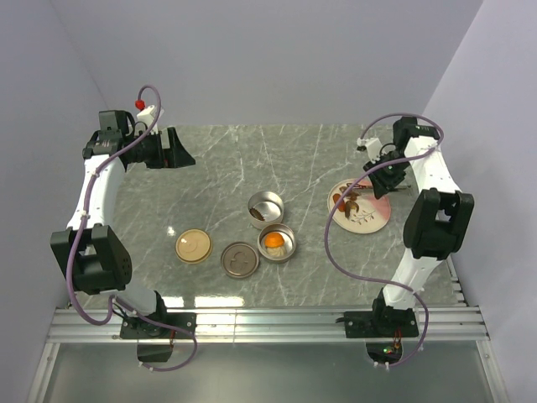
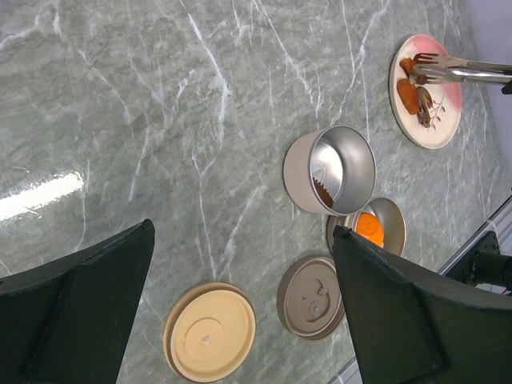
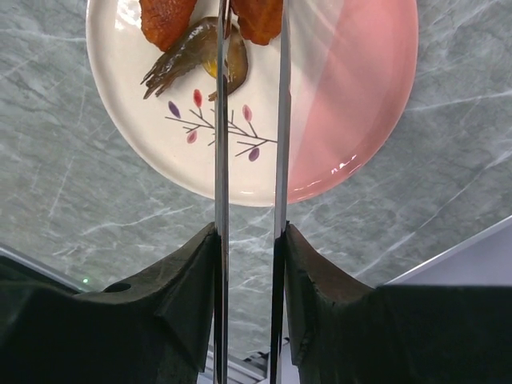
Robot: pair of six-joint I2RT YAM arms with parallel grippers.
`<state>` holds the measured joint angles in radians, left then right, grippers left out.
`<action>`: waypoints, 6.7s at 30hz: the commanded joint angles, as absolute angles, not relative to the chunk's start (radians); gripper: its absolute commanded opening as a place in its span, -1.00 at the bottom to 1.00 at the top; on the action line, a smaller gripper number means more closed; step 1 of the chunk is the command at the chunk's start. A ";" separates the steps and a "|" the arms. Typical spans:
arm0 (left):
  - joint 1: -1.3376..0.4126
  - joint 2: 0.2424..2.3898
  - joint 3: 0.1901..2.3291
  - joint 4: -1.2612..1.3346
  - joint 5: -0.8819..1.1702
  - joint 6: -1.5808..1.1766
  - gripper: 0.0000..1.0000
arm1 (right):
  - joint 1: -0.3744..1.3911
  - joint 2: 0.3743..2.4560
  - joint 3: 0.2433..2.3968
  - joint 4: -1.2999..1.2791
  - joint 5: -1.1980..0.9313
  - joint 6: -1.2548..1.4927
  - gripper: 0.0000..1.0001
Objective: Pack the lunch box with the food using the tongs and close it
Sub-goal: Pick up the food using the clamp, then place the food into the lunch box, then pick up the food using the clamp, then place the food into the lunch box
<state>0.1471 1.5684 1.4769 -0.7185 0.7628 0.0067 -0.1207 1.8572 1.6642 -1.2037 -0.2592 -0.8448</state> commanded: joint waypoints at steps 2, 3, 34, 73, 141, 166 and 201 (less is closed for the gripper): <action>0.143 1.562 1.514 -0.684 0.782 -0.029 0.99 | -0.147 1.795 1.730 -1.270 -0.313 -0.815 -0.29; 0.144 1.562 1.514 -0.680 0.784 -0.031 0.99 | -0.147 1.784 1.733 -1.275 -0.327 -0.807 -0.29; 0.138 1.555 1.486 -0.634 0.790 -0.074 0.99 | 0.350 1.669 1.766 -1.214 -0.535 -0.417 -0.30; 0.137 1.526 1.514 -0.660 0.755 -0.037 0.99 | 0.187 1.571 1.643 -1.203 -0.444 -0.403 0.11; 0.138 1.548 1.480 -0.638 0.776 -0.052 0.99 | 0.055 1.575 1.358 -1.042 -0.152 -0.327 0.10; 0.137 1.549 1.491 -0.649 0.769 -0.043 0.99 | 0.017 1.546 1.503 -1.137 -0.236 -0.342 -0.20; 0.137 1.555 1.479 -0.637 0.792 -0.067 0.99 | 0.520 1.717 1.717 -1.072 -0.347 -0.232 -0.16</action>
<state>0.1402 1.5627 1.4628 -0.6556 0.7677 -0.0685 0.5175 1.7157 1.7206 -1.1202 -0.3767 -0.2562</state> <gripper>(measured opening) 0.994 0.426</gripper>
